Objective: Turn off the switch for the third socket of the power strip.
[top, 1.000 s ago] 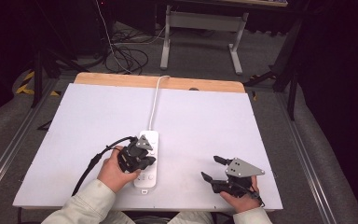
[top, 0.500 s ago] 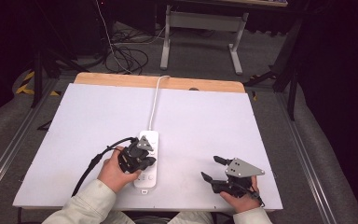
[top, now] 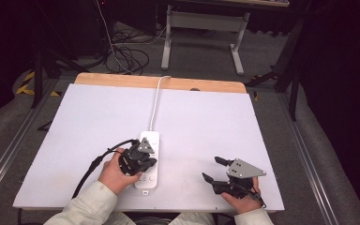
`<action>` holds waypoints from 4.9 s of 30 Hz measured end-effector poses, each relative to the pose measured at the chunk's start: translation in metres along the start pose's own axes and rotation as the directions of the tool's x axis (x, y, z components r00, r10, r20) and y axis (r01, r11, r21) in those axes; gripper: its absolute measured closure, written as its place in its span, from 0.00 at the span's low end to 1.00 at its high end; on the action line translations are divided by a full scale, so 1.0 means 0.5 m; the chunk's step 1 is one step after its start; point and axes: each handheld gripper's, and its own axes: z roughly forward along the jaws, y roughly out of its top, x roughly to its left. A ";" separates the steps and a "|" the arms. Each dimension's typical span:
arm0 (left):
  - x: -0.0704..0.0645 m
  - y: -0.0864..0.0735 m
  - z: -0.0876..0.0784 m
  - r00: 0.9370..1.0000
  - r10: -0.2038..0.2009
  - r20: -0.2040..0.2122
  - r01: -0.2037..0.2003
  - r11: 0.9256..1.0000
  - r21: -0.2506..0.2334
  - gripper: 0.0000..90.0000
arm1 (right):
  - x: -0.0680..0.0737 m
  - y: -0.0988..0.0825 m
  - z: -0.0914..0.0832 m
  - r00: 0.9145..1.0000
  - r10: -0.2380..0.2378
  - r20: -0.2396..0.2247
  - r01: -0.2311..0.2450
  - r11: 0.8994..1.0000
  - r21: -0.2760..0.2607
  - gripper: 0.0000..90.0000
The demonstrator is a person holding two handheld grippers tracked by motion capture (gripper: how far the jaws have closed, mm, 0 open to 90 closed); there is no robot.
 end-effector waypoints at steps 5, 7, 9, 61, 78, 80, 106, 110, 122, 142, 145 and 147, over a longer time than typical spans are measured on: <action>-0.002 0.000 0.001 1.000 0.004 -0.006 -0.004 1.000 -0.001 1.00 | -0.001 0.000 0.000 1.000 -0.004 0.002 0.004 1.000 0.000 0.33; -0.004 0.000 0.000 1.000 0.012 -0.015 -0.012 1.000 -0.001 1.00 | -0.001 0.000 0.000 1.000 -0.001 0.003 0.001 1.000 0.005 0.33; -0.004 0.000 0.001 1.000 0.013 -0.012 -0.013 1.000 -0.001 1.00 | -0.001 0.000 0.000 1.000 0.000 0.002 0.000 1.000 0.004 0.33; -0.020 0.026 -0.086 0.999 0.029 0.038 -0.023 0.988 -0.153 0.53 | -0.003 -0.001 0.000 1.000 0.000 0.003 0.000 1.000 0.005 0.33; 0.015 -0.015 -0.189 1.000 0.002 0.022 0.005 0.936 -0.351 0.31 | -0.003 -0.002 -0.001 1.000 0.006 0.004 -0.006 1.000 0.002 0.33; 0.017 -0.022 -0.199 1.000 0.007 0.002 -0.006 0.937 -0.350 0.26 | -0.003 -0.002 -0.001 1.000 0.001 0.002 -0.001 1.000 0.004 0.33; 0.072 -0.160 -0.256 0.992 -0.088 -0.089 0.044 0.909 -0.414 0.23 | -0.003 -0.002 -0.004 1.000 0.008 -0.001 -0.008 1.000 -0.004 0.32; 0.077 -0.184 -0.253 0.990 -0.092 -0.102 0.041 0.906 -0.421 0.21 | -0.003 -0.002 -0.004 1.000 0.008 -0.002 -0.008 1.000 -0.004 0.32; 0.088 -0.239 -0.233 0.982 -0.114 -0.148 0.043 0.910 -0.413 0.19 | -0.002 -0.001 -0.003 1.000 0.001 -0.002 -0.001 1.000 -0.005 0.32; 0.096 -0.302 -0.186 0.992 -0.105 -0.074 0.062 0.896 -0.440 0.19 | -0.002 -0.002 -0.003 1.000 0.002 -0.002 -0.002 1.000 0.003 0.32; 0.093 -0.308 -0.173 0.991 -0.108 -0.080 0.063 0.897 -0.438 0.19 | -0.002 -0.002 -0.002 1.000 0.004 -0.002 -0.004 1.000 0.004 0.32; 0.087 -0.306 -0.163 0.991 -0.107 -0.083 0.063 0.907 -0.416 0.19 | -0.002 -0.002 -0.001 1.000 0.002 -0.001 -0.002 1.000 0.007 0.32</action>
